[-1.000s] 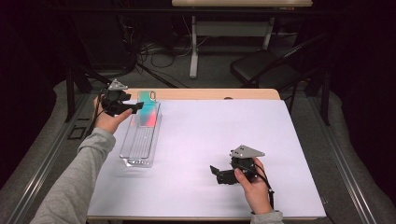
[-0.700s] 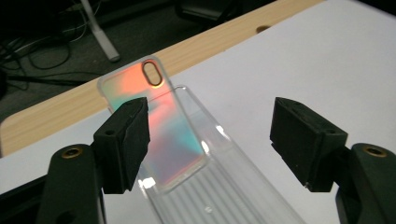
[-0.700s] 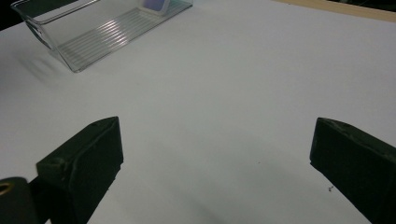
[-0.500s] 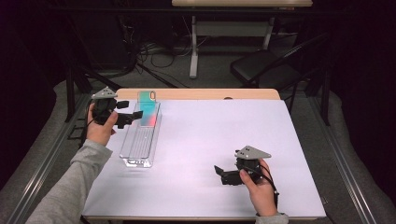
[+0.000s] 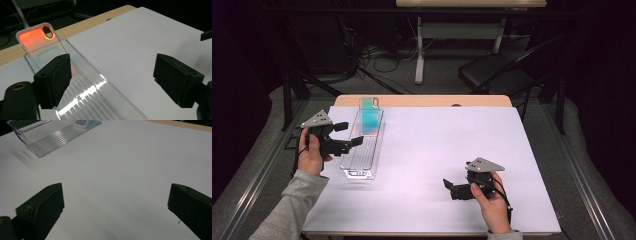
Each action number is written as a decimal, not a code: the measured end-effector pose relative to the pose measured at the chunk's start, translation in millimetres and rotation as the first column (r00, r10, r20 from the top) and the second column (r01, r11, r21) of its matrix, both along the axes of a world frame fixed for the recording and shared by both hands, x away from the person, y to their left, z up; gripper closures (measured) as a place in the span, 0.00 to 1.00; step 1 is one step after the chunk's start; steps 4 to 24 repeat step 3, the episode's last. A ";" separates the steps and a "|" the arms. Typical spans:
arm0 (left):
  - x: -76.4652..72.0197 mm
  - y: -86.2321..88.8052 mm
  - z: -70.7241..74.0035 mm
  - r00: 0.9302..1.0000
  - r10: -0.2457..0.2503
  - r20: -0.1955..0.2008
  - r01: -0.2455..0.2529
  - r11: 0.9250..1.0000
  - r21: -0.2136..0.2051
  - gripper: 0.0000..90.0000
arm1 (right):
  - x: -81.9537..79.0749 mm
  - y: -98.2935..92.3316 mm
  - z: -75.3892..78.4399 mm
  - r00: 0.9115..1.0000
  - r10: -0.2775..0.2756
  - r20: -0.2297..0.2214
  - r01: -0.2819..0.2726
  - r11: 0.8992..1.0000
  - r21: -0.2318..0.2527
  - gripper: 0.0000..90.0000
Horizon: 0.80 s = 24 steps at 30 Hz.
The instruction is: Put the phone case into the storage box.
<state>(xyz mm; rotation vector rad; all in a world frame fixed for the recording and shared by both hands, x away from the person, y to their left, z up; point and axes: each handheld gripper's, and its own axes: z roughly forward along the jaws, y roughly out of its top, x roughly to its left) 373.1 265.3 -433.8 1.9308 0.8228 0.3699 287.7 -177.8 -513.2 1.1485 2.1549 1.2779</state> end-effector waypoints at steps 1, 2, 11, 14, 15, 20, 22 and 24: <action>-2.7 0.1 -0.9 1.000 0.000 0.004 0.000 1.000 0.000 0.17 | -0.1 0.2 -0.1 1.000 0.001 0.000 -0.001 1.000 0.001 0.00; -4.5 0.5 -1.6 1.000 -0.004 0.003 0.004 1.000 -0.002 0.17 | -0.3 0.6 -0.3 1.000 0.000 -0.002 0.000 1.000 0.004 0.00; -6.8 1.1 -2.5 1.000 -0.006 0.002 0.006 1.000 -0.007 0.17 | -0.4 0.5 -0.5 1.000 0.003 -0.002 -0.003 1.000 0.002 0.00; -6.8 1.1 -2.5 1.000 -0.006 0.002 0.006 1.000 -0.007 0.17 | -0.4 0.5 -0.5 1.000 0.003 -0.002 -0.003 1.000 0.002 0.00; -6.8 1.1 -2.5 1.000 -0.006 0.002 0.006 1.000 -0.007 0.17 | -0.4 0.5 -0.5 1.000 0.003 -0.002 -0.003 1.000 0.002 0.00; -6.8 1.1 -2.5 1.000 -0.006 0.002 0.006 1.000 -0.007 0.17 | -0.4 0.5 -0.5 1.000 0.003 -0.002 -0.003 1.000 0.002 0.00; -6.8 1.1 -2.5 1.000 -0.006 0.002 0.006 1.000 -0.007 0.17 | -0.4 0.5 -0.5 1.000 0.003 -0.002 -0.003 1.000 0.002 0.00; -6.8 1.1 -2.5 1.000 -0.006 0.002 0.006 1.000 -0.007 0.17 | -0.4 0.5 -0.5 1.000 0.003 -0.002 -0.003 1.000 0.002 0.00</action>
